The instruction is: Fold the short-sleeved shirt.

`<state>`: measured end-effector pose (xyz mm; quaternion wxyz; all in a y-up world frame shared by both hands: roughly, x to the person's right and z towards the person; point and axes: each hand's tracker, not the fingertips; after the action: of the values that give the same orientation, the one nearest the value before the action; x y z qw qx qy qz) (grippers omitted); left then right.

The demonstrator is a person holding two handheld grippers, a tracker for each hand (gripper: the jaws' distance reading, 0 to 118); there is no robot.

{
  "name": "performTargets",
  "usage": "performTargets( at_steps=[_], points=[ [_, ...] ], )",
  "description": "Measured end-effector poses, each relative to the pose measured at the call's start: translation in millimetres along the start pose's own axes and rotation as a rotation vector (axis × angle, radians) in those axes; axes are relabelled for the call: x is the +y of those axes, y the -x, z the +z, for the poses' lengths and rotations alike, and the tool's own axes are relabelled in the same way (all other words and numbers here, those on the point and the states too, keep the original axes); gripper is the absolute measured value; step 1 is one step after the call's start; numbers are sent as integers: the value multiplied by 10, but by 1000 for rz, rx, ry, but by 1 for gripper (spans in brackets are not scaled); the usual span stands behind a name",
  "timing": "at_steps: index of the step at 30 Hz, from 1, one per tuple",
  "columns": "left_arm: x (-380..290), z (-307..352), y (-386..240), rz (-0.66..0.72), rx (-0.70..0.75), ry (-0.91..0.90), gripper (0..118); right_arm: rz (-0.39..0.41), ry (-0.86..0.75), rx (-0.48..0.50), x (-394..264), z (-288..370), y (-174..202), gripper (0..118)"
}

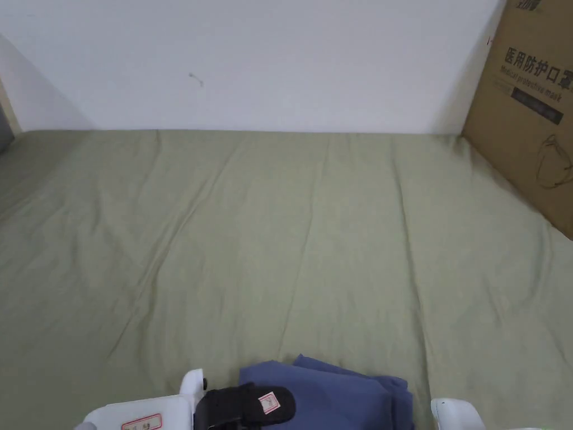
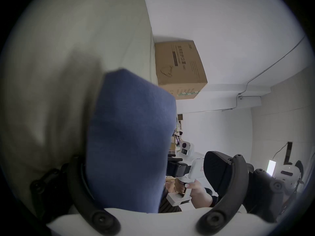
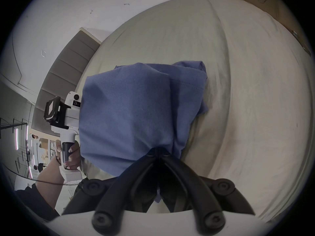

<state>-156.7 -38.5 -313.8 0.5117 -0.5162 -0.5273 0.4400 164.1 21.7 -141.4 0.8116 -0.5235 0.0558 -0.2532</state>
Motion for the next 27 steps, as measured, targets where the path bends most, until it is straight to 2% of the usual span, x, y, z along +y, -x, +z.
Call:
performTargets(
  at_steps=[1, 2, 4, 5, 6, 8, 10, 12, 14, 16, 21, 25, 27],
  points=[
    [9, 1, 44, -1, 0, -13, 109, -5, -3, 3, -5, 0, -8, 0],
    [49, 66, 155, 16, -1, -33, 92, -11, -5, 8, -8, 0, -20, 0],
    [21, 75, 285, 30, 206, -98, 22, -28, -7, 20, -7, -7, -57, 0],
    [-14, 39, 271, 13, 224, -87, 21, -40, -9, 40, -8, -7, -76, 0],
    [-55, 7, 9, -47, 173, -84, 21, -46, -5, 31, -8, -10, -88, 0],
    [-47, -60, -96, -53, 302, -59, 21, -63, -2, 44, 11, 20, -85, 0],
    [-2, -52, -197, -23, 344, -67, 21, -41, -42, 46, -36, 143, -2, 0],
    [-27, -53, -514, -126, 443, -56, 21, 9, -120, 81, -95, 340, 96, 0],
    [-40, 87, -828, -247, 475, -67, 21, 25, -188, 124, -134, 538, 169, 0],
    [-28, 298, -1090, -285, 499, -84, 21, 30, -248, 141, -149, 724, 248, 0],
    [102, 1163, -1513, -365, 747, -114, 21, 43, -274, 127, -138, 925, 387, 0],
    [251, 1918, -1643, -335, 993, -183, 21, 93, -261, 91, -231, 885, 517, 0],
    [328, 2211, -1679, -330, 1173, -165, 21, 102, -237, 77, -268, 830, 558, 0]
  ],
)
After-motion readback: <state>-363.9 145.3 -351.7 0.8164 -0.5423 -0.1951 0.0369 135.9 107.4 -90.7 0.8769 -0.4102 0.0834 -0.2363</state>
